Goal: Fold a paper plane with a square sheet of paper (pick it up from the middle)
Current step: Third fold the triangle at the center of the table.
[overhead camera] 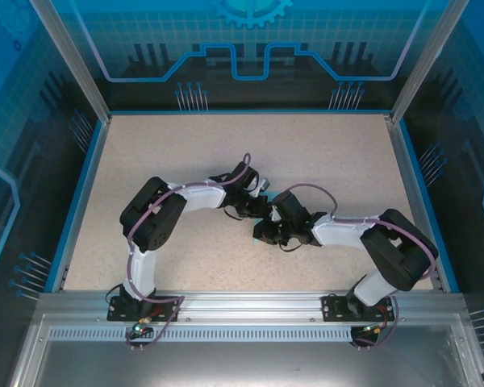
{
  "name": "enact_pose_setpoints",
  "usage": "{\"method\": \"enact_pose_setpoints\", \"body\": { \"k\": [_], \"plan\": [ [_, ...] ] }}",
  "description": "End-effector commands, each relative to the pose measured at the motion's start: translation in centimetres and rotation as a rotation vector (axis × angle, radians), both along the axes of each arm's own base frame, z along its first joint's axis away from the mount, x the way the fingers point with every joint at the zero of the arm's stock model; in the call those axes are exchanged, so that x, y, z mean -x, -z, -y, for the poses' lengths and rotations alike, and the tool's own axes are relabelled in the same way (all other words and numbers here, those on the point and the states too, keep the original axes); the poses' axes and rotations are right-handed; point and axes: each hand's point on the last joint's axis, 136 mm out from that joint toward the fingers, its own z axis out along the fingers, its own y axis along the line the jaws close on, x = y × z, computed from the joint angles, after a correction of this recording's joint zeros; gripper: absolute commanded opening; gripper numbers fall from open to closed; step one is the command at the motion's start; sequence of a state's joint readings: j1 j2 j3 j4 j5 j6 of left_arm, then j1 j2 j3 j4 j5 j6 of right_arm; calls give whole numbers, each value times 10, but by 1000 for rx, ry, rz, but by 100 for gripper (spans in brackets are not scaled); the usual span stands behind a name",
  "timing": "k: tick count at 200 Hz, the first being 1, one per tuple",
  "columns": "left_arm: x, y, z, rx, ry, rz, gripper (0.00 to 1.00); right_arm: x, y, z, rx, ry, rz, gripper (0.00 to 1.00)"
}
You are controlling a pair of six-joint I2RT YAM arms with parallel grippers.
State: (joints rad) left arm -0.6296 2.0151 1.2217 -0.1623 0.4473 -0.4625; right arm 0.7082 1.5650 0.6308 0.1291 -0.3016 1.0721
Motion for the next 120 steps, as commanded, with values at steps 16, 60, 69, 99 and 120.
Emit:
{"method": "enact_pose_setpoints", "body": {
  "k": [16, 60, 69, 99, 120],
  "plan": [
    [4, 17, -5, -23, 29, -54, 2, -11, 5, -15, -31, -1, -2, 12],
    [5, 26, -11, -43, 25, -66, 2, 2, 47, 7, 103, 45, -98, 10],
    [8, 28, -11, -43, 28, -69, 2, 5, 50, 6, 90, 36, -106, 10],
    [10, 34, -13, -51, 31, -86, 1, 9, 39, 5, 59, 35, -99, 11],
    [10, 35, -13, -53, 32, -86, 1, 4, 14, -4, 18, 8, -43, 11]
  ]
}}
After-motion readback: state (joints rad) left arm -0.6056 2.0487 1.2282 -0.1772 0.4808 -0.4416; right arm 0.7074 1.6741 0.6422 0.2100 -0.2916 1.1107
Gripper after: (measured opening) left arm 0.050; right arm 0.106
